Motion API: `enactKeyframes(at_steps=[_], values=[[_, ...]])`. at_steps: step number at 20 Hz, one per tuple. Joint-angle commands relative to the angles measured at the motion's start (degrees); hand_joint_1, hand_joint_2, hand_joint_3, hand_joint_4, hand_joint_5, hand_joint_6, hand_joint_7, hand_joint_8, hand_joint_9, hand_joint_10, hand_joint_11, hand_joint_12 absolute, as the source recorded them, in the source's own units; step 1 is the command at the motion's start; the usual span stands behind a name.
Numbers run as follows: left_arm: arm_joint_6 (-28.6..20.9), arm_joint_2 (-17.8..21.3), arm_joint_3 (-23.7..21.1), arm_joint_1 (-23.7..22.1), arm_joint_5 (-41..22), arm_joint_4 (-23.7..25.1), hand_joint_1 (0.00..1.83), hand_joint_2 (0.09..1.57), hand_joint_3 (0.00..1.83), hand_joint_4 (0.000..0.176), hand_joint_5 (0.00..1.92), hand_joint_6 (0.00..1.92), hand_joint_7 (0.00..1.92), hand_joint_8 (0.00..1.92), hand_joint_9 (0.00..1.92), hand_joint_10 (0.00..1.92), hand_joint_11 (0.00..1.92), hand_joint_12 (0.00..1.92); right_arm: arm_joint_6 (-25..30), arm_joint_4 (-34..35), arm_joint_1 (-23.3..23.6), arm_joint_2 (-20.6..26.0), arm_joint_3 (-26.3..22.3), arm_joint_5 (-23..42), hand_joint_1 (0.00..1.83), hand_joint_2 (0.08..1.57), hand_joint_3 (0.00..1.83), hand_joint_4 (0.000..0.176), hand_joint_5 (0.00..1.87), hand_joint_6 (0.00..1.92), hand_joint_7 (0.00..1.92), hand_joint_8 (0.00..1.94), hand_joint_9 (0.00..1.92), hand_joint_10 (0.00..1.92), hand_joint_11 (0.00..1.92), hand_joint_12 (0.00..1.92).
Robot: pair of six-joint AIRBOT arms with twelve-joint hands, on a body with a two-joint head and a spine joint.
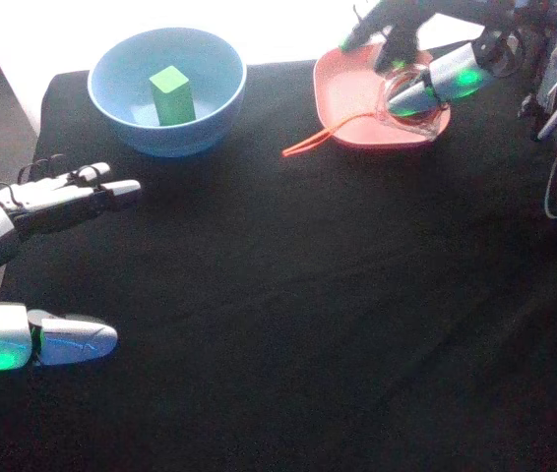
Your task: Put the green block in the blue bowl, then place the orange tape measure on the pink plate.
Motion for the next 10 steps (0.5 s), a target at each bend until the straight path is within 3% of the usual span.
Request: enactKeyframes(at_steps=[1, 2, 3, 5, 7, 8, 10], values=[[-0.5, -0.1, 0.2, -0.3, -7.2, -1.0, 0.62, 0.97, 0.0, 0.101, 0.21, 0.0, 0.02, 0.0, 0.0, 0.0, 0.0, 0.12, 0.2, 3.3, 1.4, 0.1, 0.3, 4.5, 0.87, 0.81, 0.0, 0.17, 0.03, 0.0, 0.03, 0.0, 0.03, 0.01, 0.0, 0.57], [-0.5, -0.1, 0.2, -0.3, -7.3, -1.1, 0.62, 0.96, 0.0, 0.103, 0.22, 0.0, 0.03, 0.0, 0.0, 0.0, 0.0, 0.07, 0.2, 4.0, 1.6, 0.1, 0.2, 5.1, 0.83, 0.82, 0.0, 0.175, 0.0, 0.0, 0.0, 0.0, 0.01, 0.0, 0.0, 0.19], [-0.5, -0.1, 0.2, -0.3, -7.4, -1.2, 0.59, 0.97, 0.0, 0.103, 0.22, 0.0, 0.03, 0.0, 0.02, 0.01, 0.02, 0.07, 0.2, 5.4, 1.6, 0.2, -0.2, 6.1, 0.81, 0.82, 0.0, 0.176, 0.0, 0.0, 0.0, 0.0, 0.0, 0.0, 0.0, 0.04], [-0.5, 0.0, 0.0, -0.2, -8.2, -1.4, 0.62, 0.97, 0.0, 0.101, 0.21, 0.0, 0.04, 0.0, 0.02, 0.01, 0.05, 0.09, 0.2, 8.1, 1.6, 2.6, -2.8, 9.1, 0.76, 0.8, 0.0, 0.176, 0.0, 0.0, 0.0, 0.0, 0.0, 0.0, 0.0, 0.0], [-0.5, 0.2, -0.1, -0.1, -9.3, -1.8, 0.62, 0.94, 0.0, 0.114, 0.23, 0.0, 0.08, 0.01, 0.07, 0.0, 0.03, 0.2, 0.2, 9.9, 1.6, 6.4, -6.2, 12.1, 0.8, 0.84, 0.01, 0.176, 0.0, 0.0, 0.0, 0.0, 0.0, 0.0, 0.0, 0.0], [-0.5, 0.6, -0.3, 0.1, -10.1, -2.1, 0.61, 0.93, 0.0, 0.116, 0.24, 0.0, 0.09, 0.01, 0.06, 0.0, 0.01, 0.17, 0.2, 11.0, 1.6, 8.1, -8.5, 14.1, 0.72, 0.81, 0.0, 0.176, 0.0, 0.0, 0.0, 0.0, 0.0, 0.0, 0.0, 0.0], [-0.5, 1.4, -0.9, 0.9, -12.9, -3.2, 0.69, 0.94, 0.0, 0.113, 0.19, 0.0, 0.01, 0.0, 0.0, 0.0, 0.0, 0.13, 0.2, 12.4, 1.6, 12.6, -13.3, 17.9, 0.75, 0.79, 0.0, 0.176, 0.0, 0.0, 0.0, 0.0, 0.0, 0.0, 0.0, 0.0]])
